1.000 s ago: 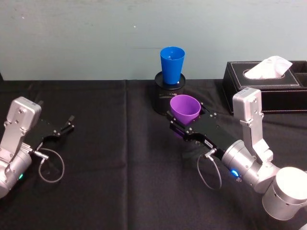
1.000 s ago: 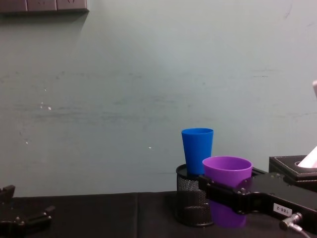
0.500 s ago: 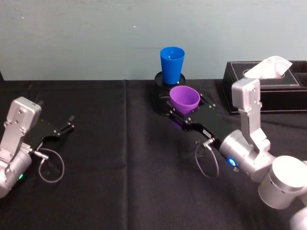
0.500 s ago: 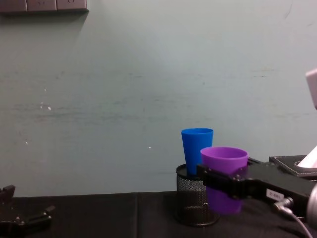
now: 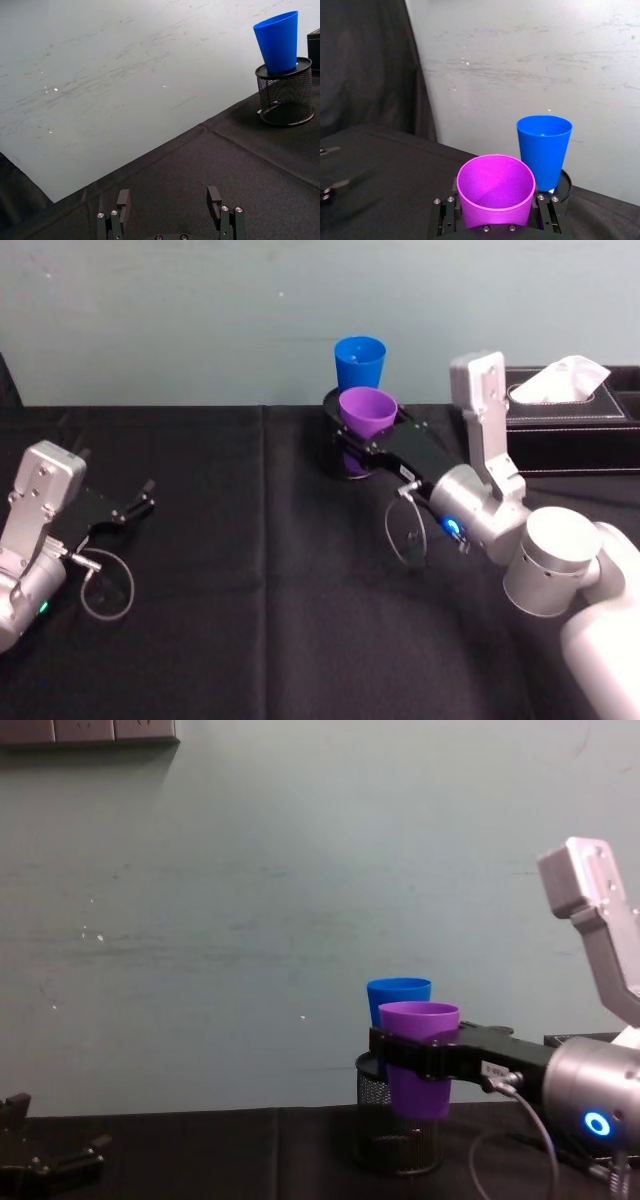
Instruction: Pick up one cup with a gripper and tap it against the other cup.
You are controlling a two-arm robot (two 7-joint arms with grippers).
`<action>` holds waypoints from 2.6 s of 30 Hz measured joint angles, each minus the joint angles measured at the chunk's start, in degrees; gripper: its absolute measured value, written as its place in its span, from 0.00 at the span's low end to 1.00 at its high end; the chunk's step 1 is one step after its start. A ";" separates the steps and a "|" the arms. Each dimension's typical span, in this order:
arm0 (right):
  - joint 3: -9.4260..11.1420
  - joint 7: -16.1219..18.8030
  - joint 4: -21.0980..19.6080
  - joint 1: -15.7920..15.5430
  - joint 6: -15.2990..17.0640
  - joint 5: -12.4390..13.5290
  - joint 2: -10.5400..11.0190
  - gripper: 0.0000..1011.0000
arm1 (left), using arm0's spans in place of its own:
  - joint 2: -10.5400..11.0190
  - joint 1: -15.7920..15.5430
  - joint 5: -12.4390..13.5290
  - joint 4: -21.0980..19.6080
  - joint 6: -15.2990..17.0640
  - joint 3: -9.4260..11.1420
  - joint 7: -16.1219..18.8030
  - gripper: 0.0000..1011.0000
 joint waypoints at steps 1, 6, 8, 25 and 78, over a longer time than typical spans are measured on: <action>0.00 -0.26 0.28 0.33 0.29 -0.14 -0.18 0.73 | 0.00 0.00 0.00 0.00 0.00 0.00 0.00 0.99; -0.13 -1.72 2.06 2.32 2.92 -1.22 -1.15 0.73 | 0.00 0.00 0.00 0.00 0.00 0.00 0.00 0.99; -0.09 -2.02 2.35 2.66 3.50 -1.40 -1.32 0.73 | 0.00 0.00 0.00 0.00 0.00 0.00 0.00 0.99; 1.33 -2.46 6.46 5.78 4.45 -2.10 -3.13 0.73 | 0.00 0.00 0.00 0.00 0.00 0.00 0.00 0.99; 1.64 -2.03 9.21 7.63 3.07 -2.43 -3.90 0.73 | 0.00 0.00 0.00 0.00 0.00 0.00 0.00 0.99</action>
